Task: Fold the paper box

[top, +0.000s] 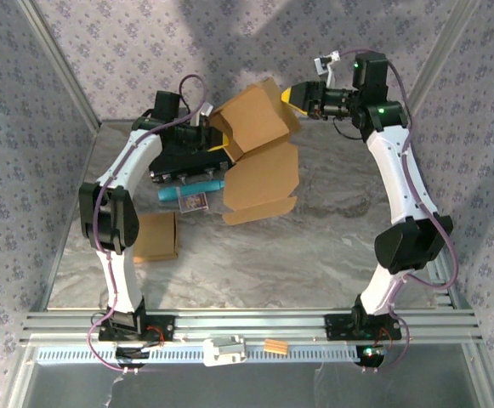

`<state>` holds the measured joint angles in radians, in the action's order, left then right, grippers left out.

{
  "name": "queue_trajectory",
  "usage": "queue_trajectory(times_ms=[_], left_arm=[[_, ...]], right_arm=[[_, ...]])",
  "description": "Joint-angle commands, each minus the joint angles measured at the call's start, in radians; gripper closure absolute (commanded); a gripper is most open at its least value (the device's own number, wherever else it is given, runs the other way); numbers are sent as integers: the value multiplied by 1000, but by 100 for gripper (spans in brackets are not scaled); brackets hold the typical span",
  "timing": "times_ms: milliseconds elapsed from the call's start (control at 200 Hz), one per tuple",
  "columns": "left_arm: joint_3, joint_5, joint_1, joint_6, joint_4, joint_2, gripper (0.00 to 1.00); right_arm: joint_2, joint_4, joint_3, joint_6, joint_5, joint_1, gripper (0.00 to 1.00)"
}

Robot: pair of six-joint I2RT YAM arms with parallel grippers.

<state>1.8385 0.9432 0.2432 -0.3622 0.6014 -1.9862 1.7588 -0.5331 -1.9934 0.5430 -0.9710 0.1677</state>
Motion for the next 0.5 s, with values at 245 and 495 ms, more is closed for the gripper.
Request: queue_trajectory(times_ms=[245,495], left_arm=[[21,5,16,28,26,18,100],[20,-20,34,53,60,35,100]], right_arm=[[-12,-244,-99,-227,221,54,55],[18,-357,-185,-329,427,128,53]])
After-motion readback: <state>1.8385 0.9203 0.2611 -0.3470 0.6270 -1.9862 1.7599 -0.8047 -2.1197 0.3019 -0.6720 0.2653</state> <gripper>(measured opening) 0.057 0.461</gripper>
